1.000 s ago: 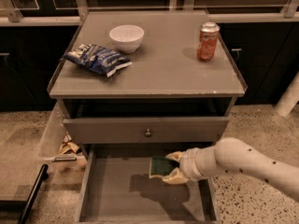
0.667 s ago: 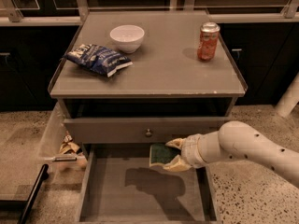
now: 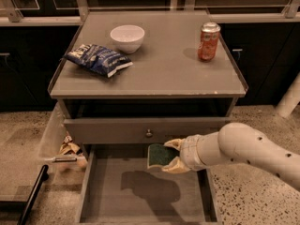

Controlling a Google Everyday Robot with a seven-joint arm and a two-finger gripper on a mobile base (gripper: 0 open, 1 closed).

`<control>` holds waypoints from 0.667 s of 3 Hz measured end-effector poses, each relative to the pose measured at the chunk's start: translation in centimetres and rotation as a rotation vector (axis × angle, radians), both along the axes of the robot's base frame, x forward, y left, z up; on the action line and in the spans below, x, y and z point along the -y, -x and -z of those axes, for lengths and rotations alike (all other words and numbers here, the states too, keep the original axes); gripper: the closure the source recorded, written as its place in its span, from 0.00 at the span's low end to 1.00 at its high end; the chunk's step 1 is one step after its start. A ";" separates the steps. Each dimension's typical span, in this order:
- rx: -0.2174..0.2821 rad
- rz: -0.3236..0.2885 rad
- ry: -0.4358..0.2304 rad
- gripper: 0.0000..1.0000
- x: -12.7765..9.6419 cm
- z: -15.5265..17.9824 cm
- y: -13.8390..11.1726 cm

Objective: Pick sponge from middle drawer and place on counter

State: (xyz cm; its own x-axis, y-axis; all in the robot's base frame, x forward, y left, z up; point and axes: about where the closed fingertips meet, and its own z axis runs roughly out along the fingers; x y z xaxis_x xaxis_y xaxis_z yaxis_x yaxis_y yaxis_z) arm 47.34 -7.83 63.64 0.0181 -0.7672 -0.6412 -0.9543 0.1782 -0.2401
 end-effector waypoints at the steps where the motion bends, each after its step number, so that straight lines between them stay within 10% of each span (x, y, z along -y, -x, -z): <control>1: 0.112 -0.040 0.065 1.00 -1.7 -6.2 1.2; 2: 0.218 -0.078 0.138 1.00 -3.2 -13.5 1.0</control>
Offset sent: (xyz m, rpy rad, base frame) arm -0.0026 0.0495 0.2387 -0.2287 -0.3604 0.1199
